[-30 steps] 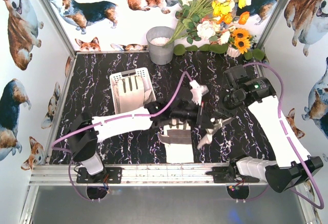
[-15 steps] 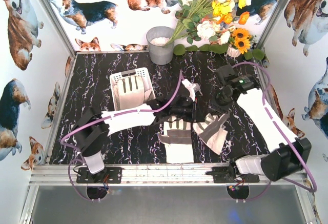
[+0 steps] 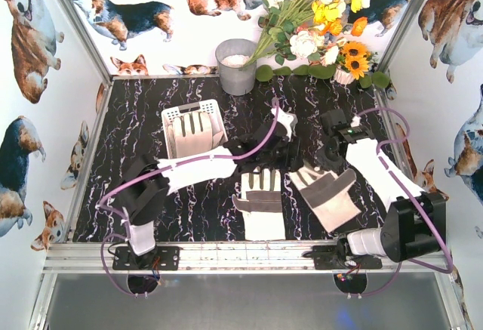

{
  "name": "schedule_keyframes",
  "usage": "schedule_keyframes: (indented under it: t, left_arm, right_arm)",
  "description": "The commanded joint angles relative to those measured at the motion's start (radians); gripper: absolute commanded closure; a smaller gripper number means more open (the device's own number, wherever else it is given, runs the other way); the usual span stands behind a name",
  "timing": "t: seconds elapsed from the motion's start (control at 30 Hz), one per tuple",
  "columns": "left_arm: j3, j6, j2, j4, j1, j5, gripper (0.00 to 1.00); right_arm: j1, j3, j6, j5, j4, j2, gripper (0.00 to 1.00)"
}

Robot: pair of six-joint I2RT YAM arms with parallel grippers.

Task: Put the gloves into the storage basket
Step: Place the glove at the center of the board, then adjust the glove at the center of the board.

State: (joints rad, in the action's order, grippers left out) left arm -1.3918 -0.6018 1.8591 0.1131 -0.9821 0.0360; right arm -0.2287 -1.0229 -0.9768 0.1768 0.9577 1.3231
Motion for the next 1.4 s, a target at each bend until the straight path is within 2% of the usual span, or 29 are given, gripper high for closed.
schedule_keyframes:
  t: [0.0, 0.13, 0.17, 0.23, 0.27, 0.43, 0.57, 0.7, 0.87, 1.13, 1.37]
  left_arm:
    - [0.080, -0.017, -0.139, -0.058, 0.002, -0.080, 0.39]
    - [0.214, -0.080, -0.272, -0.064, 0.002, -0.098, 0.31]
    - [0.243, -0.092, -0.303, -0.059, 0.003, -0.105, 0.30]
    - [0.292, -0.106, -0.358, -0.031, 0.003, -0.122, 0.27]
    - [0.309, -0.111, -0.382, -0.009, 0.005, -0.135, 0.26]
    - [0.372, -0.118, -0.514, 0.108, 0.008, -0.213, 0.21]
    - [0.395, -0.116, -0.606, 0.202, 0.027, -0.293, 0.14]
    - [0.442, -0.143, -0.691, 0.257, 0.067, -0.342, 0.09]
    - [0.500, -0.164, -0.758, 0.255, 0.111, -0.323, 0.08]
    - [0.544, -0.161, -0.786, 0.263, 0.140, -0.297, 0.07]
    - [0.558, -0.166, -0.788, 0.244, 0.145, -0.297, 0.06]
  right_arm:
    - [0.028, 0.012, -0.085, 0.123, -0.125, -0.020, 1.00]
    - [0.043, -0.004, -0.026, 0.140, -0.162, 0.020, 1.00]
    - [0.048, -0.014, 0.007, 0.128, -0.176, 0.033, 0.97]
    - [0.053, -0.043, 0.069, 0.110, -0.180, 0.058, 0.68]
    - [0.056, -0.063, 0.097, 0.107, -0.168, 0.070, 0.57]
    - [0.057, -0.154, 0.264, 0.119, -0.087, 0.106, 0.39]
    - [0.057, -0.174, 0.337, 0.099, -0.022, 0.083, 0.40]
    - [0.059, -0.061, 0.327, 0.037, -0.051, 0.046, 0.41]
    - [0.083, 0.059, 0.291, -0.012, -0.106, 0.067, 0.43]
    - [0.088, 0.085, 0.451, -0.108, -0.176, 0.150, 0.45]
    - [0.087, 0.112, 0.431, -0.152, -0.235, 0.193, 0.46]
